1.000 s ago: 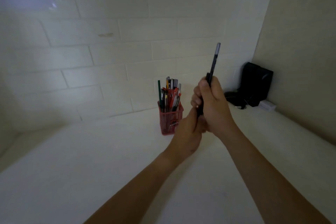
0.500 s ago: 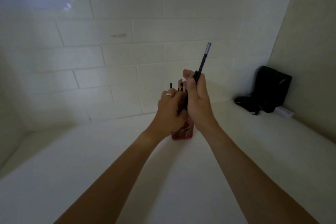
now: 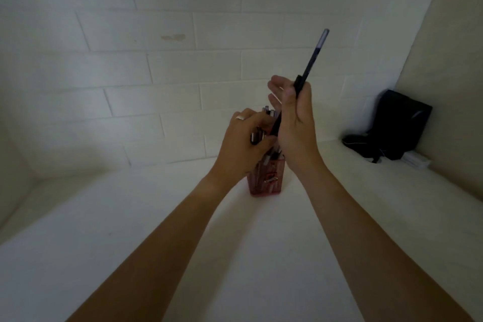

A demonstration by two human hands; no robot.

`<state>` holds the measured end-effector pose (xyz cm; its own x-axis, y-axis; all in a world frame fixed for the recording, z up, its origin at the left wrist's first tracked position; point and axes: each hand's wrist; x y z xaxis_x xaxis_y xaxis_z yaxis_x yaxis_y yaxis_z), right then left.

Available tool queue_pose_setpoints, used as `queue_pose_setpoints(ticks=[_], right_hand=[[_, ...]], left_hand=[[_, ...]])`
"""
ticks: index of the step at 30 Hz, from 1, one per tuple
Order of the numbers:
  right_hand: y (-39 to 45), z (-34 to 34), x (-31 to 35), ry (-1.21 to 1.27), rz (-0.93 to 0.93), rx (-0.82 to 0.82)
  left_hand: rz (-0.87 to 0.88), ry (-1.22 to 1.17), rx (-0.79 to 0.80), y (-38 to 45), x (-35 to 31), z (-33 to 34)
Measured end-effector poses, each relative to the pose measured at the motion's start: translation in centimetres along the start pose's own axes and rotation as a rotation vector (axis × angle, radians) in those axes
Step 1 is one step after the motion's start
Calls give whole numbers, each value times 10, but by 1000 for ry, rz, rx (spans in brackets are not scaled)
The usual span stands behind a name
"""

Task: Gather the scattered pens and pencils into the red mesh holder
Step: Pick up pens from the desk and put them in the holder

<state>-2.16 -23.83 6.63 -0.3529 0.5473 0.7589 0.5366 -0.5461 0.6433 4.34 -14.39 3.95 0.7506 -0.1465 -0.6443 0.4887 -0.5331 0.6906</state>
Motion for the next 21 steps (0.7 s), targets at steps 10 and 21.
queue_pose_setpoints(ticks=[10,21], right_hand=[[9,-2,20,32,-90,-17],[-25,-6,-33,-673,-229,-166]], left_hand=[[16,-82,-57,9,-16,-2],[-93,129,-18,-19,25,7]])
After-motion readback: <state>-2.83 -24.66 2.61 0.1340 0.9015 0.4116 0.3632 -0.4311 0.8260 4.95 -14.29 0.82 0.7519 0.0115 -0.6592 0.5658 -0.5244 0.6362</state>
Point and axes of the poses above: each hand's wrist, its own y-axis towards the middle knuckle, its own z-axis out of the palm, x = y × z, and after that the axes turned 15 degrees about -y, right-handed
